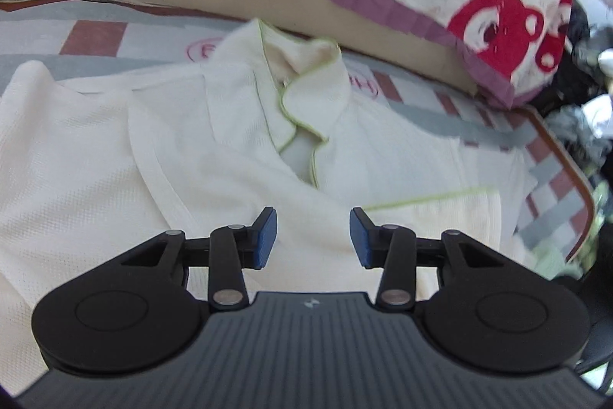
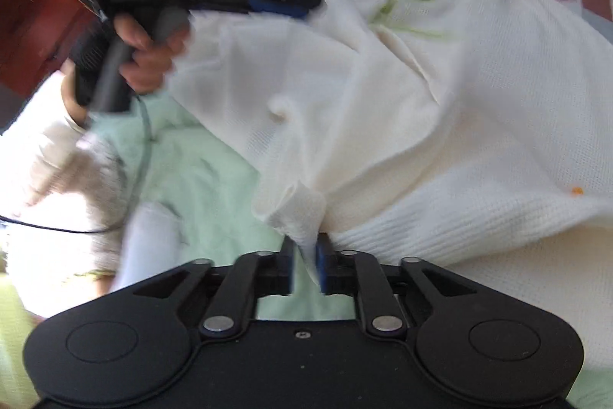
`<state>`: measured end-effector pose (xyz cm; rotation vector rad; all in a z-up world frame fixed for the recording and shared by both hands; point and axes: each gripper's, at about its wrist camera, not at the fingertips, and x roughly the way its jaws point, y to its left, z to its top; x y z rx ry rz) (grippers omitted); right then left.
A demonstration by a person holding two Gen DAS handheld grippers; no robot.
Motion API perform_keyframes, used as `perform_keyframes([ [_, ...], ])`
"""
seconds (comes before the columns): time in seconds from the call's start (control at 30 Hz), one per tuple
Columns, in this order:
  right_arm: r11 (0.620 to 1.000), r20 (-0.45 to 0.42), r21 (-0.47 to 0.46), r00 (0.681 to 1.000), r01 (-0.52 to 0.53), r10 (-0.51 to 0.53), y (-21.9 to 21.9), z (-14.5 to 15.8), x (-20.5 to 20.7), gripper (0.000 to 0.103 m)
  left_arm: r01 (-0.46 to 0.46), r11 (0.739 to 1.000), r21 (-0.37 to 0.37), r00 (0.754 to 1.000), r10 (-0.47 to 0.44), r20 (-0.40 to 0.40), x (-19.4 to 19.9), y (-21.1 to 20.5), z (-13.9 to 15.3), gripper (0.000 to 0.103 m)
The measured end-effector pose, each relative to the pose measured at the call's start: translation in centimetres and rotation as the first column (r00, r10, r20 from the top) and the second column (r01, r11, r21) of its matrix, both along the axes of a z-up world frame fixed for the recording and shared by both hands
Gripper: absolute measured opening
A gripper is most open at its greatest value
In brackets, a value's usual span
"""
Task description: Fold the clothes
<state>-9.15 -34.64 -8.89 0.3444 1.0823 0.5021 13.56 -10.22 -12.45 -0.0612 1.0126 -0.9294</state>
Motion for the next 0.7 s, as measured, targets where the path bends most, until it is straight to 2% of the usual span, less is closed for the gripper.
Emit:
perform_keyframes([
  [0.03, 1.000, 0.030, 0.012, 0.999, 0.016, -0.017, -0.5, 0.9, 0.3, 0.047, 0.004, 1.000, 0.010, 1.000, -0.004, 0.003, -0.1, -0.1, -0.2, 0.041],
  [0.13, 0.986, 0.084, 0.057, 0.983, 0.159, -0.163, -3.3, 3.1, 1.0, 0.052, 0.012, 0.999, 0.030, 1.000, -0.012, 0.005, -0.4, -0.2, -0.6, 0.041],
  [0.2, 0.952, 0.052, 0.065, 0.952, 0.299, -0.302, -5.4, 3.4, 1.7, 0.054, 0.009, 0.999, 0.036, 1.000, -0.009, 0.007, -0.4, -0.1, -0.7, 0.041],
  [0.3, 0.886, -0.026, 0.062, 0.888, 0.460, -0.459, -7.7, 2.1, 2.6, 0.057, 0.002, 0.999, 0.034, 1.000, -0.002, 0.007, -0.2, 0.1, -0.8, 0.041],
  [0.37, 0.860, -0.070, -0.016, 0.857, 0.510, -0.510, -8.0, 0.5, 3.5, 0.062, -0.004, 1.000, 0.028, 1.000, 0.004, 0.009, -0.1, 0.2, -0.8, 0.041],
  [0.4, 0.854, -0.071, -0.058, 0.852, 0.516, -0.519, -7.8, -0.2, 4.1, 0.062, -0.008, 1.000, 0.023, 1.000, 0.008, 0.015, -0.1, 0.3, -0.7, 0.041],
  [0.43, 0.853, -0.055, -0.091, 0.853, 0.513, -0.519, -7.5, -0.8, 4.7, 0.043, -0.011, 1.000, 0.019, 1.000, 0.011, 0.024, -0.1, 0.4, -0.6, 0.041],
  [0.47, 0.861, -0.029, -0.107, 0.864, 0.498, -0.503, -7.3, -1.1, 5.6, 0.019, -0.019, 1.000, 0.012, 0.999, 0.018, 0.036, 0.0, 0.6, -0.4, 0.041],
  [0.5, 0.876, 0.006, -0.109, 0.882, 0.469, -0.471, -7.1, -1.0, 6.6, 0.005, -0.029, 1.000, 0.004, 0.998, 0.029, 0.052, 0.0, 0.8, -0.3, 0.041],
  [0.6, 0.913, 0.178, -0.182, 0.925, 0.366, -0.336, -6.3, 1.4, 10.5, 0.005, -0.058, 0.998, -0.027, 0.994, 0.060, 0.086, 0.5, 1.7, 0.2, 0.041],
  [0.7, 0.925, 0.328, -0.294, 0.935, 0.239, -0.137, -4.9, 4.0, 15.3, 0.005, -0.078, 0.995, -0.056, 0.992, 0.083, 0.099, 1.1, 2.3, 0.4, 0.041],
])
